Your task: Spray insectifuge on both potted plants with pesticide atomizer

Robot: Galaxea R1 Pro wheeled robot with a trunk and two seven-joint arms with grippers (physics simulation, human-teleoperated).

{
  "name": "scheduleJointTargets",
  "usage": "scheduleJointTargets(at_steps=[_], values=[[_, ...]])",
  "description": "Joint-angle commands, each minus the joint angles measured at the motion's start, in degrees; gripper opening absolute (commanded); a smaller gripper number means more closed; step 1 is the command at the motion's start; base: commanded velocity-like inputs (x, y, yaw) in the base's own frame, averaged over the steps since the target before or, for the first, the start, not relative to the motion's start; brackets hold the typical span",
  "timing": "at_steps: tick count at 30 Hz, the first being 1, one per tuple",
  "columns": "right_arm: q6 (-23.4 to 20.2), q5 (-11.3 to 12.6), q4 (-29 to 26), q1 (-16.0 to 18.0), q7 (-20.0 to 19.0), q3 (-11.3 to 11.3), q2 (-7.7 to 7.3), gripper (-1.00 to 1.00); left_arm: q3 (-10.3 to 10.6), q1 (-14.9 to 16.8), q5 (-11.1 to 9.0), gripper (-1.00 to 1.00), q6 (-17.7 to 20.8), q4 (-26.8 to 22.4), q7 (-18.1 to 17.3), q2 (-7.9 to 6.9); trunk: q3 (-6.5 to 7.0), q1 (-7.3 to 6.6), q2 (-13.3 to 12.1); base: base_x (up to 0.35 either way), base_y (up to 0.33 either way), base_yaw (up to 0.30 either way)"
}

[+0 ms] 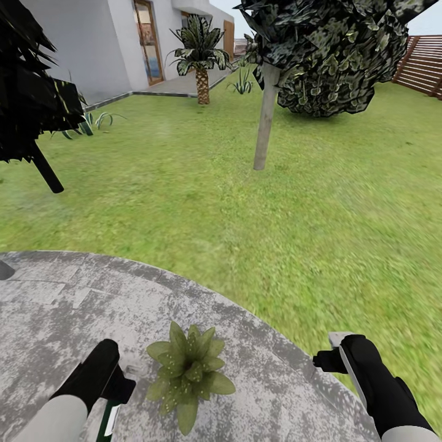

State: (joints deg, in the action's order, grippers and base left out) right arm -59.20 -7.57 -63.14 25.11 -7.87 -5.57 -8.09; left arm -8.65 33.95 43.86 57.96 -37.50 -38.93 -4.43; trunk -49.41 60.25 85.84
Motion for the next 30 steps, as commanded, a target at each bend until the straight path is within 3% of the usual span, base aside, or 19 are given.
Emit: scheduleJointTargets(at_steps=[1, 5, 14, 30], values=[[-0.2, -0.6, -0.1, 0.0, -0.6, -0.1, 0.0, 1.0, -0.2, -0.2, 0.6, -1.0, 0.1, 0.0, -0.6, 0.03, -0.04, 0.0, 0.0, 0.0, 0.0, 0.0], [-0.2, -0.6, -0.1, 0.0, -0.6, -0.1, 0.0, 1.0, -0.2, -2.3, 0.6, -1.0, 0.1, 0.2, -0.5, 0.03, -0.04, 0.0, 0.0, 0.0, 0.0, 0.0], [-0.2, -0.6, -0.1, 0.0, -0.6, -0.1, 0.0, 1.0, -0.2, -4.0, 0.6, -1.0, 0.1, 0.2, -0.7, 0.03, -0.04, 0.0, 0.0, 0.0, 0.0, 0.0], [-0.2, -0.6, -0.1, 0.0, -0.6, -0.1, 0.0, 1.0, -0.6, -3.9, 0.5, -1.0, 0.1, -0.3, -0.9, 0.14, -0.04, 0.0, 0.0, 0.0, 0.0, 0.0]])
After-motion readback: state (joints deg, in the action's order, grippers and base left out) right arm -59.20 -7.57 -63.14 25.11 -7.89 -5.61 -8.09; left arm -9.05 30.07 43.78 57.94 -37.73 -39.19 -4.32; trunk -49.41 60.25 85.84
